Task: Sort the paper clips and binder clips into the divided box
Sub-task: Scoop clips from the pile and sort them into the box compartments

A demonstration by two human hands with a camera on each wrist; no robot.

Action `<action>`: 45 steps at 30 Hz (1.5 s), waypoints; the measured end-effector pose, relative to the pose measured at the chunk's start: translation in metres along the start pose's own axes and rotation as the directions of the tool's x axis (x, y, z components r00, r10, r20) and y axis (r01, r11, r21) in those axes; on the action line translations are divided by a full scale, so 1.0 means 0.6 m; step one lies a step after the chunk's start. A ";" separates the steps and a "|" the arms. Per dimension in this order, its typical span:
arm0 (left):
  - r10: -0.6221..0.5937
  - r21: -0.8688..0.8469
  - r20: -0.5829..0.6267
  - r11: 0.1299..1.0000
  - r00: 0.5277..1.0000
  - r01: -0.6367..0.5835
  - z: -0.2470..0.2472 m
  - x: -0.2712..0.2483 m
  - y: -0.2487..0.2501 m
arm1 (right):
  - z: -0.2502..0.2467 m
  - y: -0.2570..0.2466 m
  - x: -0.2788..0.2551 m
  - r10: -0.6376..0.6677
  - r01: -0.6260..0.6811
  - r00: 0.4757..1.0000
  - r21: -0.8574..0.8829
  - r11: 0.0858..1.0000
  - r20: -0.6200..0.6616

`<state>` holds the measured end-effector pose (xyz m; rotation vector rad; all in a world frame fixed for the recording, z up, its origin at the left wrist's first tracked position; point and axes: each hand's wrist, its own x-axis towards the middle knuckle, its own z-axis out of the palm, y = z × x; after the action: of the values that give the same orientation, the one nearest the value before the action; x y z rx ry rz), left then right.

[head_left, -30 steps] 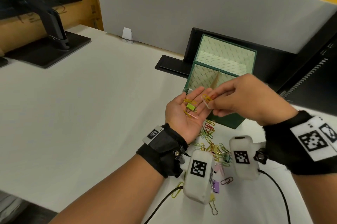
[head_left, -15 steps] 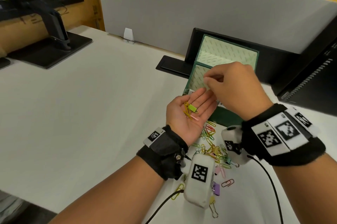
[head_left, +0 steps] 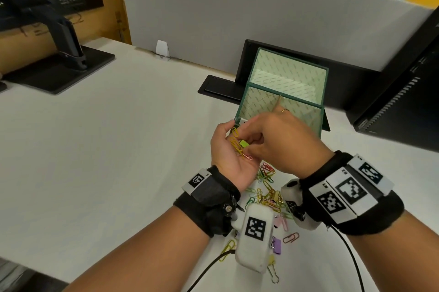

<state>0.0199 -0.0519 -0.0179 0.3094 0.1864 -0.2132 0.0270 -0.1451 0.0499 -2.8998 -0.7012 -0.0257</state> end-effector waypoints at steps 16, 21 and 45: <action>-0.040 -0.057 0.023 0.998 0.999 0.041 -0.005 0.001 -0.001 | -0.042 0.021 -0.026 0.011 0.015 0.995 0.264 0.964 -0.095; -0.042 0.017 -0.023 0.999 0.999 0.043 0.004 0.000 0.002 | -0.078 0.083 -0.022 0.153 -0.044 0.916 0.286 0.957 -0.371; -0.067 -0.024 0.017 0.997 0.998 0.068 -0.010 0.005 0.004 | 0.023 -0.047 -0.010 0.019 -0.018 1.000 -0.084 0.996 0.008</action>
<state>0.0223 -0.0484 -0.0233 0.2769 0.1836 -0.2799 0.0085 -0.1212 0.0403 -2.9882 -0.6909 -0.0416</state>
